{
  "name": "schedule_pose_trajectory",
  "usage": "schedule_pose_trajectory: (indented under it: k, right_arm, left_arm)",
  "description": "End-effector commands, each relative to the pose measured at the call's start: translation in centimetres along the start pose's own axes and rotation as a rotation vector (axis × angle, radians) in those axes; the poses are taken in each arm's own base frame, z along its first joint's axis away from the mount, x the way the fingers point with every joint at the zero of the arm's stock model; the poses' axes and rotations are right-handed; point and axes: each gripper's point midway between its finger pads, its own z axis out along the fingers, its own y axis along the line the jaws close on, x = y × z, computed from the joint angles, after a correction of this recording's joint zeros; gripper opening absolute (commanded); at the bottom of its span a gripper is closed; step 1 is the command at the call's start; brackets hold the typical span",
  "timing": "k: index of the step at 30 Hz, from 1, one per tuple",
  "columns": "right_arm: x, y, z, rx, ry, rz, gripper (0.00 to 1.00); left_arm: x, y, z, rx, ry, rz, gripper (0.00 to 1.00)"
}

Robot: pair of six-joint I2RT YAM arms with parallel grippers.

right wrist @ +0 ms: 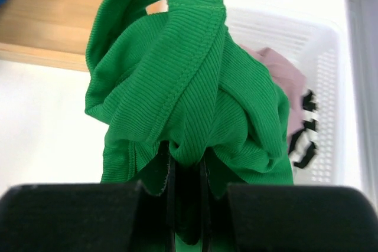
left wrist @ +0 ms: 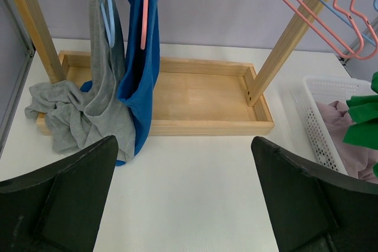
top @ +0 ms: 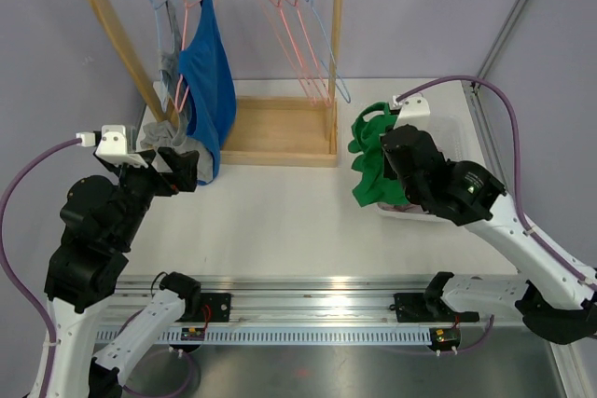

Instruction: Remove the tank top from the hanger

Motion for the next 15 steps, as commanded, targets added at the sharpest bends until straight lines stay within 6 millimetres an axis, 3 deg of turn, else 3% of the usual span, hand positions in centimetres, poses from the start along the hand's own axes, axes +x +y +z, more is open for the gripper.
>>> schedule_pose_trajectory:
  k: [1, 3, 7, 13, 15]
  right_arm:
    - [0.7, -2.8, 1.5, 0.089, 0.023, -0.029, 0.00]
    - [1.2, -3.5, 2.5, 0.091, 0.039, -0.003, 0.00]
    - [-0.2, -5.2, 4.9, 0.131, 0.013, 0.054, 0.00]
    - [0.7, -10.1, 12.3, 0.189, 0.113, 0.120, 0.00]
    - [2.5, -11.8, 15.8, 0.191, 0.189, 0.155, 0.00]
  left_arm:
    - [-1.1, 0.4, -0.3, -0.021, -0.043, 0.009, 0.99]
    - [-1.3, 0.3, -0.3, -0.018, -0.049, 0.008, 0.99]
    - [-1.6, -0.1, -0.1, -0.001, -0.047, -0.001, 0.99]
    - [-2.6, -0.2, -0.5, -0.001, -0.067, -0.020, 0.99]
    - [-2.8, -0.2, -0.6, 0.001, -0.075, -0.022, 0.99]
